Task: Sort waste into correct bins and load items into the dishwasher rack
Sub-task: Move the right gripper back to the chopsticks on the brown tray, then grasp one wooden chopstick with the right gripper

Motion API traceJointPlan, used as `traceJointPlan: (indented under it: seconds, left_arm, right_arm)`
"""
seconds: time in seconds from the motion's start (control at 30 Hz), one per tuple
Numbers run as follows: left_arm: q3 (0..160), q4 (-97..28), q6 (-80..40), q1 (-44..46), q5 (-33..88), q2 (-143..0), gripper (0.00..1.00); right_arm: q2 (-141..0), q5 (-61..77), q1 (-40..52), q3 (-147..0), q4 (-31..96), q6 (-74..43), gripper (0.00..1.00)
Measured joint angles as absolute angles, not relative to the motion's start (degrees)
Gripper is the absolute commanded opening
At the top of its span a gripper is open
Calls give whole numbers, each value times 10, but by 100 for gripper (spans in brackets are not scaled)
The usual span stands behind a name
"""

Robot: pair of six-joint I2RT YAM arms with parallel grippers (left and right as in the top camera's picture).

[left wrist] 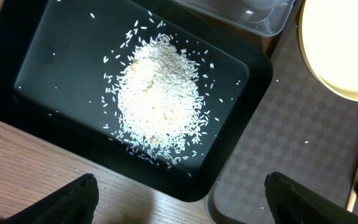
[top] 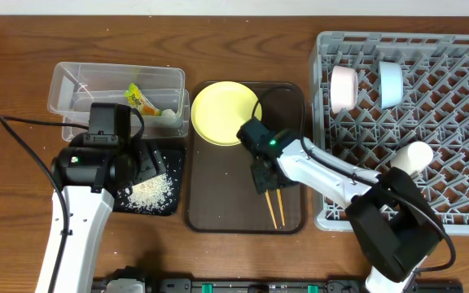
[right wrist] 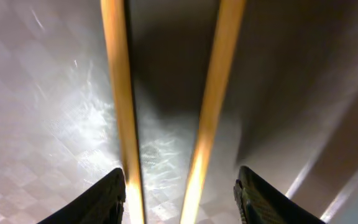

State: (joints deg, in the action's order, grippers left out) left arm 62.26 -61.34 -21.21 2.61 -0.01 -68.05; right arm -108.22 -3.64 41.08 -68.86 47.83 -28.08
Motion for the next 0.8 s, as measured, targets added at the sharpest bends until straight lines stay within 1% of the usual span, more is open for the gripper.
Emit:
traceJointPlan:
  seconds: [0.3,0.63,0.7,0.8]
  left_arm:
    - [623,-613,-212,26,0,-681,88]
    - [623,-613,-212,26,0,-681,88]
    - [623,-613,-212,26,0,-681,88]
    - [623,-614,-212,26,0,-681,88]
  right_arm:
    - [-1042,-83,399,-713,480,-281,53]
    - [-1089,-73,393,-692,453,-281,52]
    - [-1104,-64,393,-690,449,-281,49]
    - [-1108,-52,393,-693,439,-281,35]
